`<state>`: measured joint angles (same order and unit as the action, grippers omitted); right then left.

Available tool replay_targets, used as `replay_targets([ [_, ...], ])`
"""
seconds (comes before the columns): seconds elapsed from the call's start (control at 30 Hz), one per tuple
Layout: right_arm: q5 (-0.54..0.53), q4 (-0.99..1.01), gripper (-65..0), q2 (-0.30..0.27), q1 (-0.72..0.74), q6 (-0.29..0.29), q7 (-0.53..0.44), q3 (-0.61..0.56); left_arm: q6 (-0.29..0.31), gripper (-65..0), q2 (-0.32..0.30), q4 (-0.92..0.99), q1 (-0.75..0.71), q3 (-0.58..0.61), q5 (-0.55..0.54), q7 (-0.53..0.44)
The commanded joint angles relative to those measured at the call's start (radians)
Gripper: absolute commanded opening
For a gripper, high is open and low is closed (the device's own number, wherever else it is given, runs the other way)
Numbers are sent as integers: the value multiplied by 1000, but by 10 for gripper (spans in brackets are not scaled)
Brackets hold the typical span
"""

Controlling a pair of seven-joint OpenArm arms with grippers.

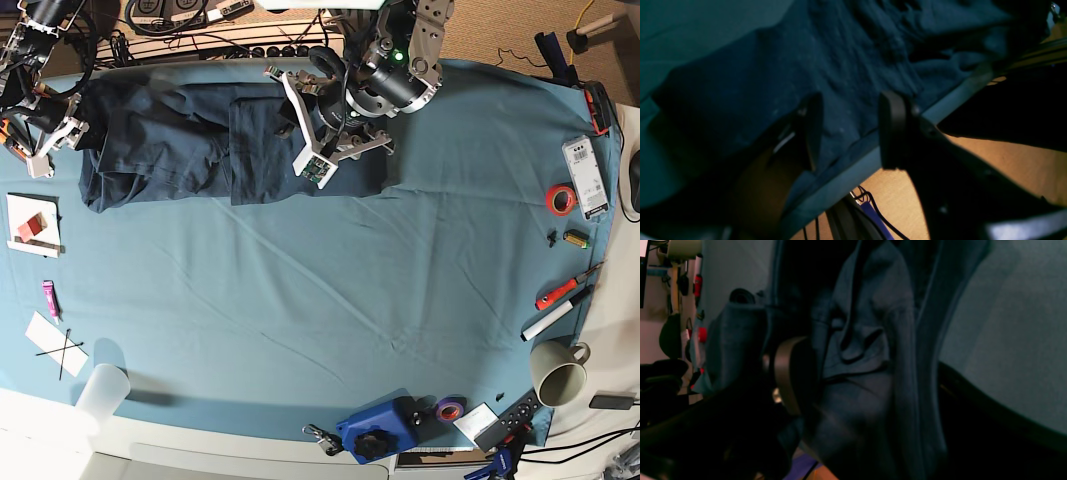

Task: Fold the T-shirt properly
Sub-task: 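Grasp the strip's middle with the left gripper and fold it toward the right gripper, then grasp the strip end with the right gripper and fold it over the stack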

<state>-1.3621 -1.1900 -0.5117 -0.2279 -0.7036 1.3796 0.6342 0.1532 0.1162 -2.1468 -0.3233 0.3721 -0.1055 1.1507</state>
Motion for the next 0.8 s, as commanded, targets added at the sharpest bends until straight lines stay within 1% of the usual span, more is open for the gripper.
replay_targets([
  [0.0, 8, -6, -254, -15, -2, 5, 17, 1, 3, -394, 11, -18, 2, 5, -11, -26],
  [0.1, 8, -6, -263, -10, 6, 5, 17, 1, 3, -394, 11, -18, 2, 5, -11, -29],
  [0.13, 8, -6, -286, -8, 14, 5, 17, 1, 3, -394, 11, -18, 2, 5, -11, -29],
  [0.27, 10, -6, -471, 15, 59, 5, 17, 1, 3, -394, 11, -18, 2, 5, -26, -24],
  [0.37, 33, -6, -566, 22, 97, 5, 17, 1, 3, -394, 11, -18, -1, 5, -54, -22],
  [0.43, 56, -6, -646, 15, 119, 5, 17, 2, 3, -394, 11, -18, -3, 5, -56, -21],
  [0.53, 93, -8, -650, -11, 135, 5, 17, 5, 3, -394, 11, -18, -13, 5, -55, -21],
  [0.6, 144, -8, -650, -39, 146, 5, 17, 16, 3, -394, 11, -18, -15, 5, -55, -15],
  [0.67, 208, -8, -650, -61, 169, 5, -5, 44, -2, -395, 11, -18, -15, 5, -55, -13],
  [0.77, 255, -8, -650, -79, 219, 5, -15, 100, -11, -401, 11, -33, -15, 5, -22, -14],
])
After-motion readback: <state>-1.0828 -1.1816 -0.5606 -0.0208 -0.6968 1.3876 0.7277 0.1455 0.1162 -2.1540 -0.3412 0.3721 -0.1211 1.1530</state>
